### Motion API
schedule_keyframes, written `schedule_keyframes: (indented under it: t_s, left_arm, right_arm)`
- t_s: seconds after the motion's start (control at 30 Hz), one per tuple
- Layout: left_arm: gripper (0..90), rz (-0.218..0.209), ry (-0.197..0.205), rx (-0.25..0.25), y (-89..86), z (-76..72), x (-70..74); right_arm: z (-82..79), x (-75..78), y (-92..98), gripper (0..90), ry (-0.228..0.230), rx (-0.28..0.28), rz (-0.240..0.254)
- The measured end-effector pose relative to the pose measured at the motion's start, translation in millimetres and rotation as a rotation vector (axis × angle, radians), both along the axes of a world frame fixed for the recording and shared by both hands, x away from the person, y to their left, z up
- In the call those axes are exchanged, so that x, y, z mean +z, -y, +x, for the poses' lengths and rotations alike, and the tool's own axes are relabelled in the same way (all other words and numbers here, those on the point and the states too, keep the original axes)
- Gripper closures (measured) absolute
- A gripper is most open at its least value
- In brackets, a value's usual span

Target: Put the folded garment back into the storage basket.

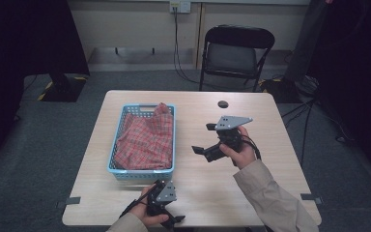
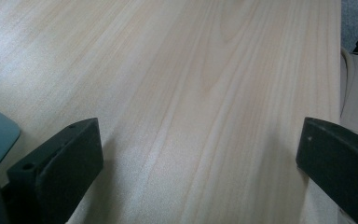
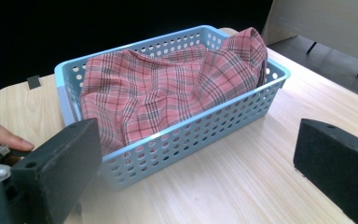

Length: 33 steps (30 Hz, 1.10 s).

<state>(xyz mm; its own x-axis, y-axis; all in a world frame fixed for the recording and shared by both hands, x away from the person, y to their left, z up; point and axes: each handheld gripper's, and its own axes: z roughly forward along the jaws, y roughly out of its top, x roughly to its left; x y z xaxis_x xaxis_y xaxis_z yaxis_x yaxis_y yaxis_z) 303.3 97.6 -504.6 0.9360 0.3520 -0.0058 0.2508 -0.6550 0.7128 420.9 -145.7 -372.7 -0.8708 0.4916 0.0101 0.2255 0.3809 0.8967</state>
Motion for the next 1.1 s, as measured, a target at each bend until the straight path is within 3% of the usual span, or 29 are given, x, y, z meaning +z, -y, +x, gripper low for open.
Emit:
schedule_keyframes:
  t_s: [0.57, 1.1]
  left_arm:
    - [0.0, -0.001, 0.0, -0.003, 0.0, 0.2, 0.0]
    - [0.0, -0.001, 0.001, -0.006, 0.1, 0.5, -0.1]
  right_arm:
    - [-2.9, -13.3, 17.7, 0.3, -0.021, 0.007, 0.016]
    - [-2.5, -21.4, 21.6, 0.4, -0.024, 0.014, 0.053]
